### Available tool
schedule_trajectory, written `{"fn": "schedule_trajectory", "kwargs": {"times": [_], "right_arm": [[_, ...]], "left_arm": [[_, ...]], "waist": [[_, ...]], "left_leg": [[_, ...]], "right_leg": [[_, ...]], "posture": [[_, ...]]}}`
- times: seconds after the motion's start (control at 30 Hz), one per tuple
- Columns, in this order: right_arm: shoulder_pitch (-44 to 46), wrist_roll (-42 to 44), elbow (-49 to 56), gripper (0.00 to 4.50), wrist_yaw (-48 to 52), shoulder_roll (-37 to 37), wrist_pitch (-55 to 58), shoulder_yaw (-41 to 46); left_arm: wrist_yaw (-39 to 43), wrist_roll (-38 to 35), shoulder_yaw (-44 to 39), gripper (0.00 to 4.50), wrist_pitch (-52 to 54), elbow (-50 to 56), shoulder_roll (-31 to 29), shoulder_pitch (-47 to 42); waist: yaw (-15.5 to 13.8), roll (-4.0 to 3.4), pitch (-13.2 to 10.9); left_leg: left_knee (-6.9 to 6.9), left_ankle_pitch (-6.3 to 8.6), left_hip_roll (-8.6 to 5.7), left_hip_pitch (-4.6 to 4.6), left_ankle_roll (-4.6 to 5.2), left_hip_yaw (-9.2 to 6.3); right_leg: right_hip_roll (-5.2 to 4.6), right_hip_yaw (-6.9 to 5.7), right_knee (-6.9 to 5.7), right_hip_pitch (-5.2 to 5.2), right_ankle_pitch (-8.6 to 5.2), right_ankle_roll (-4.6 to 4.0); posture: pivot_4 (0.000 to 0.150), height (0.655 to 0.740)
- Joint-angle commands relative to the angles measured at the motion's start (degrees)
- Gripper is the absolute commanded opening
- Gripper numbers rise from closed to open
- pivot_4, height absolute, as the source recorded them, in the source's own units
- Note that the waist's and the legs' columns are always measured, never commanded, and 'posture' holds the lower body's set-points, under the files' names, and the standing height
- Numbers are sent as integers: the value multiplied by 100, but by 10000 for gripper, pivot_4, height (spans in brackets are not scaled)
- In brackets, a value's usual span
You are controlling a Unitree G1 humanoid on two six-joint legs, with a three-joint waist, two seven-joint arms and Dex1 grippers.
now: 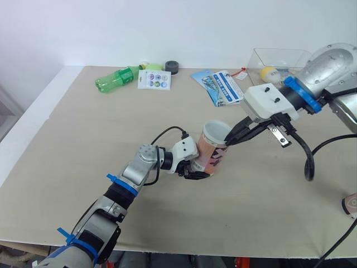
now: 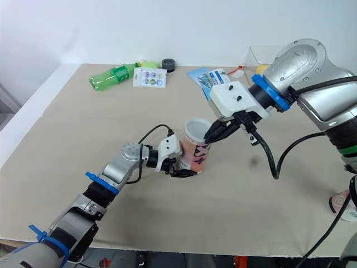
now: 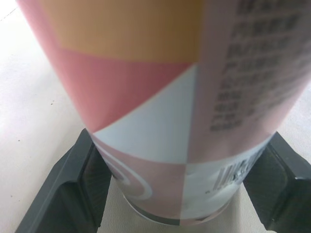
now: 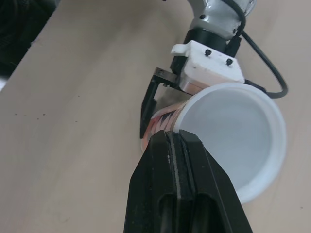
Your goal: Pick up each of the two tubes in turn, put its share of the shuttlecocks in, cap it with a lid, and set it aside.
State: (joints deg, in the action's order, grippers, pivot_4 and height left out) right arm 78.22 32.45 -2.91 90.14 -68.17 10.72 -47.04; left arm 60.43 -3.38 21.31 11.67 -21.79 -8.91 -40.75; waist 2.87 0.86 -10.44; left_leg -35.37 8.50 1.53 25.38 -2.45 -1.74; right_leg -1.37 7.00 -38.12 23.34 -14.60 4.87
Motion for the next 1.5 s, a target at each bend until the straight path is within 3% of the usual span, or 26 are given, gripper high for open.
{"fn": "schedule_trajectory", "kwargs": {"times": [0.03,0.37,0.4,0.47,0.53,0.93,1.13,1.2,1.3,1.5], "right_arm": [[187,63,-34,661,236,-71,-70,-41],[242,-9,-310,661,236,-13,37,-263],[246,28,-300,5265,236,-30,131,-286],[223,58,-302,7347,236,-14,185,-248],[187,66,-298,14979,236,2,162,-190],[-296,841,-721,14979,236,182,1382,1389],[-1262,853,-748,14979,-428,698,1547,2567],[-1518,738,-614,12669,-683,867,1502,2737],[-1719,606,-403,1781,-929,1163,1621,3022],[-2025,214,2,1781,-1005,1614,1759,3149]], "left_arm": [[19,-45,13,34312,27,163,18,41],[16,-69,35,34312,92,285,2,99],[15,-72,37,34312,107,301,1,103],[17,-75,42,34312,127,328,-9,117],[21,-80,47,34312,145,351,-18,130],[38,-288,-158,34312,167,246,-30,217],[-197,-81,-184,34312,-797,-91,-92,433],[-292,34,-145,34312,-1046,-148,-122,435],[-284,20,-144,34312,-1151,-230,-98,430],[-302,0,-127,34312,-1213,-333,-26,393]], "waist": [[0,0,0],[3,0,1],[3,0,1],[3,0,1],[2,-1,1],[1,0,1],[5,1,2],[10,3,3],[12,1,3],[5,2,4]], "left_leg": [[0,0,0,0,0,-1],[-1,0,2,-3,0,-1],[-1,0,3,-4,0,0],[-1,0,3,-4,0,0],[-1,0,3,-4,0,0],[0,1,2,-3,1,-2],[-2,1,5,-6,1,0],[-2,1,8,-9,1,0],[-5,-2,9,-10,2,0],[-11,-4,9,-10,4,1]], "right_leg": [[0,0,-1,0,0,0],[1,-1,-2,-1,2,-4],[1,-1,-2,-1,2,-6],[2,-1,-2,-1,2,-7],[1,-2,-2,-1,-1,-12],[0,-3,-4,-2,12,-28],[4,-4,-6,-2,14,-24],[6,-7,-6,-5,14,-22],[7,-7,-7,-5,18,-16],[8,-6,-6,-8,22,-6]], "posture": [[1500,7400],[1500,7400],[1500,7400],[1500,7400],[1500,7400],[1500,7400],[1500,7400],[1500,7400],[1500,7400],[1500,7400]]}}
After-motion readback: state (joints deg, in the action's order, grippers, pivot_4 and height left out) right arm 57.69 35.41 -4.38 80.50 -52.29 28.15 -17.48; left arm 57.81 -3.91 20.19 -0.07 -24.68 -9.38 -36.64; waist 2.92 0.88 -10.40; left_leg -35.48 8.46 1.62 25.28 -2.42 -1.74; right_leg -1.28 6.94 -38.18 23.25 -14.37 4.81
